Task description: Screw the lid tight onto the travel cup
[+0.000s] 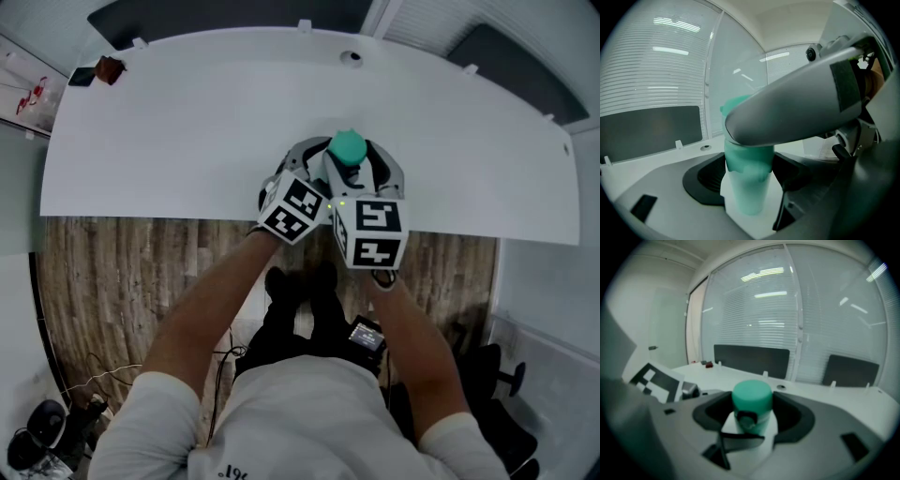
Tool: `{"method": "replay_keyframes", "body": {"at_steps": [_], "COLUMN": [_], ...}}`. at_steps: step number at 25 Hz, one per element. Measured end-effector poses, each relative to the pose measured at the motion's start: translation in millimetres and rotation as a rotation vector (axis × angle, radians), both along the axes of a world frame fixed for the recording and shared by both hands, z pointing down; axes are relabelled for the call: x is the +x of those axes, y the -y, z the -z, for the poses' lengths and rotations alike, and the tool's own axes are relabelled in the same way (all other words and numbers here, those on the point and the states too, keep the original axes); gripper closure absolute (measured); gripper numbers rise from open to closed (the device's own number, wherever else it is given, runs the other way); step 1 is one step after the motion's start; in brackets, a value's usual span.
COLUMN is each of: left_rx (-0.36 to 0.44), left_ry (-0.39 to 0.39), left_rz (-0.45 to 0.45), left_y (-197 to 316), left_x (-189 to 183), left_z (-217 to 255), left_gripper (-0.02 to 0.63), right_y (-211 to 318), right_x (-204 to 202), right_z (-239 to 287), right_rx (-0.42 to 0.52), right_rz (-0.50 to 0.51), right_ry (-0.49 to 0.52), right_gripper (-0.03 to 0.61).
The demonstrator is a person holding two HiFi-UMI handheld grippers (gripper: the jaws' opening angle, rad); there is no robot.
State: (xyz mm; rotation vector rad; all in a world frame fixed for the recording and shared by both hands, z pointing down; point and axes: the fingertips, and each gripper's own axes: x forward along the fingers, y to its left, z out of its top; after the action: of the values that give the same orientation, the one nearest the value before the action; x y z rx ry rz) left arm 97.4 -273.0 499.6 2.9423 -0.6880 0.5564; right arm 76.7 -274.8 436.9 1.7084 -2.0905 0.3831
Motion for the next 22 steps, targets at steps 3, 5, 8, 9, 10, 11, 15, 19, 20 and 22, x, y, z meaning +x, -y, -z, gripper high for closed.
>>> {"method": "replay_keyframes", "body": {"at_steps": [3,5,8,9,10,11,15,19,20,22], "left_rx": [-0.001,-0.004,-0.012,-0.013,-0.014,-0.016,-0.019,-0.021,-0.022,-0.024], "left_ry": [0.001,0.006,0.008,0.008,0.006,0.005,0.001,-0.005,-0.005,-0.007], "left_rz": [-0.018,-0.021,-0.018,-0.019,-0.02,-0.023,-0.026,-0.024,-0.025,-0.024], "left_y": [-2.2,-3.5,-4.4,-4.7,-5.0,-5.4,-6.3,-6.7,-6.9,-6.9], "left_x": [-4.0,-7.9,-12.9,-14.1,-14.8,-15.1,-15.3,-15.2,-15.3,-15.8], "left_z": [1.9,1.0,-0.3,0.1,0.8,1.7,5.6,8.3,8.6,9.6], "left_gripper": [0.287,0.287,0.287,0.288,0.287,0.287,0.287,0.288,0.288,0.287], "right_y": [-0.1,0.1,0.6,0.9,1.2,1.6,2.6,2.2,2.1,2.2], "right_x": [-1.1,0.1,2.2,2.3,2.3,2.2,2.3,2.8,2.9,3.0], "right_z": [0.4,0.8,0.7,0.7,0.8,0.9,2.5,4.1,4.3,5.1], "right_rx": [0.0,0.004,0.008,0.009,0.009,0.008,0.009,0.014,0.014,0.016], "right_rz": [-0.002,-0.005,-0.014,-0.016,-0.017,-0.018,-0.015,0.001,0.003,0.004], "right_ry": [0.003,0.002,0.02,0.026,0.031,0.034,0.029,0.018,0.019,0.017], "right_gripper": [0.288,0.288,0.287,0.287,0.287,0.287,0.287,0.285,0.285,0.284]}}
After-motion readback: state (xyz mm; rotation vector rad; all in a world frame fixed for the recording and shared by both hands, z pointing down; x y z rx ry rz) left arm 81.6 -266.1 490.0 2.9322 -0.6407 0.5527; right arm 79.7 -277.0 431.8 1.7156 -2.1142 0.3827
